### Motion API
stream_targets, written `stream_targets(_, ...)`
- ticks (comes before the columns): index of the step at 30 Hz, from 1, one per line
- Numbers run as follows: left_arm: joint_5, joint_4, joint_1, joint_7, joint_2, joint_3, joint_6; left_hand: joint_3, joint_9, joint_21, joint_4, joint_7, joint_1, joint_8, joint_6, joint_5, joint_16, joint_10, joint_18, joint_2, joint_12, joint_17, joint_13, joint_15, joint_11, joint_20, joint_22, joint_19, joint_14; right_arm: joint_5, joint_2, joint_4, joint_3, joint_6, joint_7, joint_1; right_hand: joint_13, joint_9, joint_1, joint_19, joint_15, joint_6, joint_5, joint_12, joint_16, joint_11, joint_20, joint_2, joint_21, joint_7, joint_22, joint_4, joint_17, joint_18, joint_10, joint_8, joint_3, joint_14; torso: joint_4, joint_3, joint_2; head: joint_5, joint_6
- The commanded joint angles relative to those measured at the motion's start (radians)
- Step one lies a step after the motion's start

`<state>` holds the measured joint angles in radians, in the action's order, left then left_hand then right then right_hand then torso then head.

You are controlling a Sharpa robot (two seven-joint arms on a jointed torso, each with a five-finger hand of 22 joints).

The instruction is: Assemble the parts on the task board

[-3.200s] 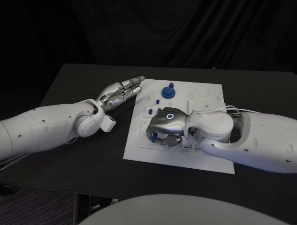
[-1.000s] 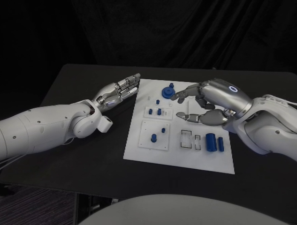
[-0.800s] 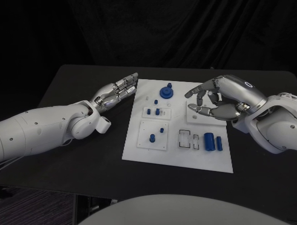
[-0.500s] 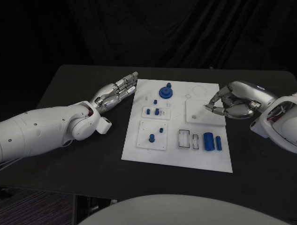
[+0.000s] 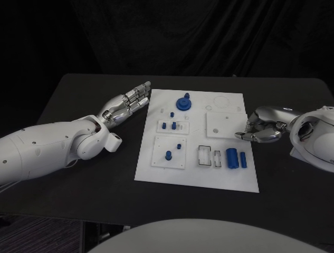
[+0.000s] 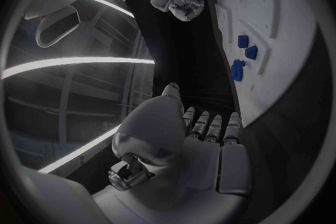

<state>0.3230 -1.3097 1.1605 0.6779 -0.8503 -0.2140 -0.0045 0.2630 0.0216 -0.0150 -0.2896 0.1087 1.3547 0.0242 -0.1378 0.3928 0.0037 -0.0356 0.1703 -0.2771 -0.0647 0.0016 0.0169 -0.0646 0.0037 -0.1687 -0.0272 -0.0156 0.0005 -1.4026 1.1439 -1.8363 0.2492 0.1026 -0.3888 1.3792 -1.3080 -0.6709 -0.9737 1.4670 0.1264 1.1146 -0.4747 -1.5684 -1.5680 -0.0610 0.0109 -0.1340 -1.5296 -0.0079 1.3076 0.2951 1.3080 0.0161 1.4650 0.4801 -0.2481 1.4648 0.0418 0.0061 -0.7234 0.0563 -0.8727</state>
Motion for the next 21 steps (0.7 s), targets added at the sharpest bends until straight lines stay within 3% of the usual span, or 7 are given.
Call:
stream_targets(1,0.000,0.001,-0.003,0.052,0.001,0.001,0.016,-0.003,-0.001,0.001,-0.001,-0.008,0.013,-0.004,-0.002,0.004,-0.004,0.001,0.006,-0.001,0.005,-0.002,-0.001,-0.009,0.012,-0.009,0.000,-0.002,0.000,-0.087,0.004,-0.012,0.000,-0.097,-0.131,-0.004,-0.263,-0.008,0.020,0.085,0.007,0.004,-0.004,-0.002,-0.003,-0.007,0.007,0.001,0.005,0.000,0.249,-0.001,0.263,-0.005,0.106,0.001,0.009,0.106,-0.0035,0.0026,-0.001,-0.008,0.000)
stream_targets(2,0.000,0.002,-0.003,0.050,0.001,0.001,0.017,-0.005,-0.001,0.001,-0.001,-0.012,0.015,-0.004,-0.004,0.007,-0.004,0.000,0.005,-0.004,0.004,-0.002,-0.001,-0.012,0.016,-0.012,0.000,-0.002,0.000,-0.090,0.004,-0.016,0.000,-0.096,-0.135,-0.005,-0.263,-0.003,0.031,0.079,0.007,-0.008,-0.005,-0.002,-0.003,-0.004,0.007,-0.004,0.017,0.004,0.244,-0.002,0.263,-0.002,0.106,-0.020,0.009,0.106,-0.0037,0.0022,0.000,-0.009,0.000)
stream_targets(7,0.000,0.004,-0.004,0.050,0.001,0.001,0.018,-0.007,0.000,0.000,-0.001,-0.015,0.016,-0.003,-0.006,0.010,-0.004,-0.001,0.005,-0.005,0.004,-0.002,-0.001,-0.013,0.021,-0.013,-0.001,-0.003,0.000,-0.098,0.008,-0.040,0.000,-0.088,-0.154,-0.010,-0.263,0.007,0.036,0.082,0.005,-0.006,-0.006,-0.002,-0.003,-0.001,0.007,-0.009,0.008,0.007,0.247,0.000,0.263,-0.004,0.106,-0.047,0.010,0.106,0.0000,0.0013,0.000,-0.018,0.000)
stream_targets(8,0.000,0.004,-0.005,0.051,0.001,0.001,0.017,-0.007,0.000,0.000,-0.001,-0.016,0.017,-0.003,-0.008,0.010,-0.004,-0.001,0.005,-0.005,0.002,-0.002,0.000,-0.014,0.022,-0.013,-0.001,-0.003,0.000,-0.099,0.008,-0.047,0.000,-0.084,-0.161,-0.011,-0.263,0.017,0.077,0.083,0.005,0.012,0.426,-0.002,-0.003,-0.005,0.012,-0.018,0.003,0.011,0.248,0.000,0.263,-0.005,0.106,-0.064,0.079,0.106,-0.0002,0.0011,0.000,-0.021,0.000)
stream_targets(15,0.000,0.002,-0.009,0.055,-0.003,0.001,0.016,-0.008,0.001,-0.001,-0.001,-0.021,0.020,-0.001,-0.014,0.013,-0.004,-0.004,0.004,-0.004,-0.001,-0.002,0.001,-0.017,0.025,-0.015,-0.002,-0.004,0.000,-0.101,0.021,-0.092,0.000,-0.047,-0.190,-0.017,-0.263,0.031,0.121,0.097,0.000,0.031,0.409,-0.002,-0.003,0.007,0.002,0.071,-0.027,0.017,0.258,-0.002,0.263,-0.012,0.106,-0.122,0.036,0.106,-0.0042,0.0009,0.001,-0.040,0.000)
stream_targets(18,0.000,0.002,-0.011,0.054,-0.005,0.001,0.017,-0.009,0.001,-0.001,-0.001,-0.023,0.021,-0.001,-0.016,0.015,-0.004,-0.005,0.004,-0.004,-0.002,-0.002,0.001,-0.018,0.027,-0.015,-0.003,-0.004,0.000,-0.101,0.026,-0.110,0.000,-0.033,-0.194,-0.018,-0.263,0.031,0.125,0.097,-0.001,0.035,0.408,-0.002,-0.003,0.007,0.002,0.077,-0.027,0.017,0.258,-0.003,0.263,-0.012,0.106,-0.125,0.035,0.106,-0.0034,0.0018,0.000,-0.047,0.000)
stream_targets(21,0.000,0.002,-0.012,0.054,-0.006,0.001,0.017,-0.009,0.001,-0.001,-0.001,-0.026,0.023,-0.001,-0.018,0.015,-0.004,-0.006,0.003,-0.004,-0.003,-0.002,0.001,-0.020,0.029,-0.016,-0.003,-0.005,0.000,-0.102,0.031,-0.125,0.000,-0.015,-0.192,-0.020,-0.263,0.025,0.117,0.097,0.000,0.037,0.416,-0.002,-0.003,0.006,0.002,0.058,-0.027,0.016,0.258,-0.005,0.263,-0.012,0.106,-0.131,0.040,0.106,-0.0029,0.0021,0.000,-0.049,0.000)
